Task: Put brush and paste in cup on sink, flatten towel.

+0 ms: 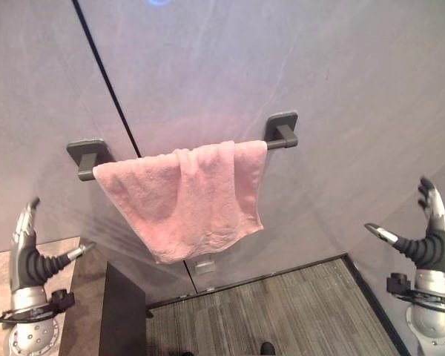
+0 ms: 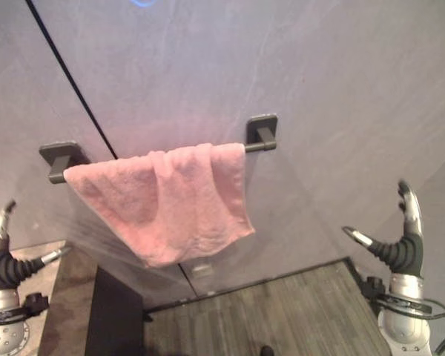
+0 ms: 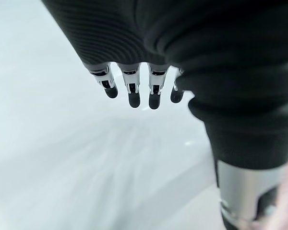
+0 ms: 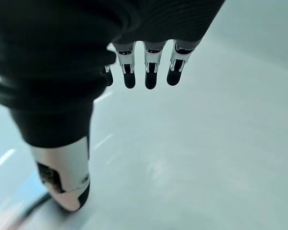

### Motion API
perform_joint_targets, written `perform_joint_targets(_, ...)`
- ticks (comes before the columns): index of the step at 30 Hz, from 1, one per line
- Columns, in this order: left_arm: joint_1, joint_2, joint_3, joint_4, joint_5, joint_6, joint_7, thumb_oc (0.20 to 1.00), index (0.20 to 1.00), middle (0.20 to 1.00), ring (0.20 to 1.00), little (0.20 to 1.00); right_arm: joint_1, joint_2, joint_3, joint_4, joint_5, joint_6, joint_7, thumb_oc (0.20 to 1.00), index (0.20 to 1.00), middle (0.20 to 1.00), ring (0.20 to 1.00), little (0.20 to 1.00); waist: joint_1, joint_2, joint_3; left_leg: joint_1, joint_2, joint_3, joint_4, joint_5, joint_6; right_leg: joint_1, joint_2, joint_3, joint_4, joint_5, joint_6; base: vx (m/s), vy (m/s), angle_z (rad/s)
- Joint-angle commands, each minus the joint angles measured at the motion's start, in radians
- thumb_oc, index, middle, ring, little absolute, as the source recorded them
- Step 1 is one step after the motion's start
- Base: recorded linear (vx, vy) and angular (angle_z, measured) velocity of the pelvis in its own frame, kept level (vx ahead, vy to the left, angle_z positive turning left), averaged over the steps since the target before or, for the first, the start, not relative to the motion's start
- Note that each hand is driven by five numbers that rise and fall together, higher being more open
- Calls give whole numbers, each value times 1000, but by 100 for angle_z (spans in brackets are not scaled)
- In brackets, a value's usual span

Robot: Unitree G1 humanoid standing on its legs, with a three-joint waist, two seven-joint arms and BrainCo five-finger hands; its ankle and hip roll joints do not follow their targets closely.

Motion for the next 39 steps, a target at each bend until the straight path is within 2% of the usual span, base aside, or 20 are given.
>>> perform_joint_targets(1, -95, 114, -32, 8, 116, -31, 110, 1000, 1000, 1000, 1000, 1000, -116, -52, 69, -60, -107, -22, -54, 1000, 1000, 1000, 1000, 1000, 12, -32, 3, -5, 39, -14, 11, -4, -40, -5, -81, -9, 0, 64, 74, 0, 0, 0)
perform_joint_targets(6, -116, 251, -72, 14, 169, -27, 88, 1000, 1000, 1000, 1000, 1000, -242, -185, 174, -88, -123, -6, -26, 1000, 1000, 1000, 1000, 1000, 24, -31, 3, 1, 38, -14, 11, -3, -42, 1, -83, -11, 0, 65, 75, 0, 0, 0)
perform_joint_targets(7, -144, 297, -102, 19, 178, -31, 75, 1000, 1000, 1000, 1000, 1000, -325, -226, 237, -90, -109, -2, -6, 1000, 1000, 1000, 1000, 1000, 26, -31, 3, 4, 37, -13, 11, -4, -42, 2, -83, -9, 0, 64, 75, 0, 0, 0)
perform_joint_targets(8, -146, 297, -101, 22, 178, -31, 75, 1000, 1000, 1000, 1000, 1000, -335, -226, 245, -85, -108, -1, -5, 1000, 1000, 1000, 1000, 1000, 24, -31, 5, 4, 37, -12, 11, -4, -42, 2, -83, -8, 0, 64, 75, 0, 0, 0)
perform_joint_targets(10, -180, 353, -141, 13, 183, -45, 48, 1000, 1000, 1000, 1000, 1000, -430, -267, 320, -92, -96, -1, 21, 1000, 1000, 1000, 1000, 1000, 28, -32, 3, 7, 36, -10, 11, -5, -42, 4, -83, -7, 0, 64, 74, 0, 0, 0)
perform_joint_targets(13, -215, 385, -189, 21, 179, -49, 19, 1000, 1000, 1000, 1000, 1000, -559, -279, 429, -76, -82, 8, 53, 1000, 1000, 1000, 1000, 1000, 33, -32, 5, 13, 36, -7, 11, -6, -41, 6, -84, -3, 0, 64, 74, 0, 0, 0)
perform_joint_targets(15, -262, 381, -239, 52, 166, -45, -6, 1000, 1000, 1000, 1000, 1000, -716, -249, 558, -30, -86, 30, 82, 1000, 1000, 1000, 1000, 1000, 40, -30, 8, 18, 36, -2, 11, -6, -39, 5, -83, 3, 0, 64, 72, 3, -1, -2)
perform_joint_targets(18, -297, 380, -270, 62, 147, -56, -42, 1000, 1000, 1000, 1000, 1000, -814, -237, 637, 11, -95, 48, 123, 1000, 1000, 1000, 1000, 1000, 43, -29, 11, 19, 39, 2, 11, -6, -40, 1, -82, 9, 0, 63, 72, 3, -2, -5)
perform_joint_targets(25, -320, 387, -291, 89, 91, -61, -155, 1000, 1000, 1000, 1000, 1000, -948, -274, 761, 85, -78, 84, 305, 1000, 1000, 1000, 1000, 1000, 47, -34, 14, 19, 40, 8, 11, -6, -41, -5, -78, 16, 0, 62, 68, 3, -5, -4)
perform_joint_targets(29, -310, 419, -275, 82, 86, -67, -217, 1000, 1000, 1000, 1000, 1000, -987, -288, 775, 86, -39, 81, 373, 1000, 1000, 1000, 1000, 1000, 45, -32, 15, 23, 39, 13, 11, -10, -39, -6, -77, 19, 0, 63, 69, 0, 0, 0)
perform_joint_targets(34, -292, 532, -271, 40, 74, -90, -308, 1000, 1000, 1000, 1000, 1000, -970, -326, 769, 78, -14, 69, 436, 1000, 1000, 1000, 1000, 1000, 34, -27, 18, 32, 37, 21, 11, -13, -37, -7, -76, 27, 0, 63, 70, 0, 0, 0)
perform_joint_targets(36, -293, 552, -275, 34, 76, -93, -324, 1000, 1000, 1000, 1000, 1000, -974, -330, 773, 77, -9, 66, 445, 1000, 1000, 1000, 1000, 1000, 33, -27, 18, 34, 36, 24, 11, -14, -38, -7, -75, 29, 0, 63, 70, 0, 0, 0)
perform_joint_targets(37, -296, 623, -285, 2, 65, -105, -383, 1000, 1000, 1000, 1000, 1000, -980, -355, 788, 77, 9, 59, 480, 1000, 1000, 1000, 1000, 1000, 27, -25, 18, 38, 36, 32, 11, -15, -38, -10, -74, 36, 0, 64, 72, 0, 0, 0)
perform_joint_targets(39, -289, 648, -279, -12, 54, -111, -411, 1000, 1000, 1000, 1000, 1000, -979, -367, 789, 77, 24, 55, 498, 1000, 1000, 1000, 1000, 1000, 26, -25, 19, 41, 37, 36, 11, -15, -38, -11, -72, 41, 0, 64, 73, 10, -1, -6)
